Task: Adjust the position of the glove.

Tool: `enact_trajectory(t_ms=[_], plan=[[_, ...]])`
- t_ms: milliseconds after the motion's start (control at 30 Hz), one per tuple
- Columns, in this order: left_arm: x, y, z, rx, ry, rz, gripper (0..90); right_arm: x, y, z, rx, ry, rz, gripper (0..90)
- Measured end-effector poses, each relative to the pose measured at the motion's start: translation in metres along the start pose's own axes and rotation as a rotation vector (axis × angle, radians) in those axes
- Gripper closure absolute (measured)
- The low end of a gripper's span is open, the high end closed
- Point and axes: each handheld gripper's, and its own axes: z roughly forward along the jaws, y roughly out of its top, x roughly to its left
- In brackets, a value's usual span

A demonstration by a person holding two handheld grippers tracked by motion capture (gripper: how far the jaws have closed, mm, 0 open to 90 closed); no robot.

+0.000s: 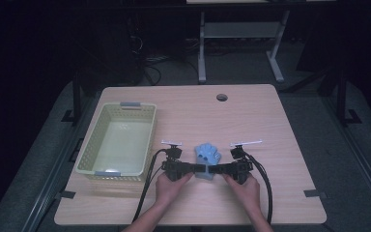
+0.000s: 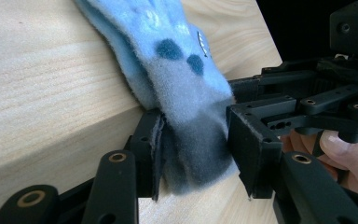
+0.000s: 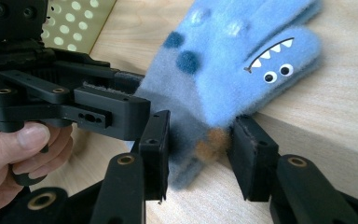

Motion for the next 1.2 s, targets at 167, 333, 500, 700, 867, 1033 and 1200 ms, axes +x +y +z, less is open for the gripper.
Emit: enact_trajectory(t_ms=[167, 333, 500, 700, 867, 1033, 1200], plan=[[0.0012, -0.0015, 0.0013, -0.009, -0.003, -0.008, 62.5, 0.0009, -0.0002, 0.0024, 0.000, 0.006, 0.007, 62.7], [0.0004, -0.0025, 0.0029, -0.019, -0.001, -0.002, 63.4, 0.0033, -0.0006, 0.0044, -0.009, -0.002, 0.004, 64.0], [0.0021, -0.0027, 0.0043, -0.025, -0.014, -0.003, 65.7, 0.0034, -0.0006, 0.0059, -0.009, 0.021, -0.014, 68.7], [0.0077, -0.0015, 0.0038, -0.019, -0.048, -0.018, 67.7, 0.0035, 0.0001, 0.0048, -0.015, 0.030, -0.030, 72.8], [0.0056, -0.0029, 0.0020, -0.023, -0.052, -0.007, 68.3, 0.0044, 0.0003, 0.0035, -0.016, 0.036, -0.031, 74.0], [0.0044, -0.0024, 0.0008, -0.026, -0.062, -0.008, 68.6, 0.0056, 0.0003, 0.0014, -0.016, 0.043, -0.029, 74.4], [0.0035, -0.0013, 0.0001, -0.026, -0.076, -0.002, 68.7, 0.0067, 0.0009, -0.0015, -0.020, 0.045, -0.030, 74.6]])
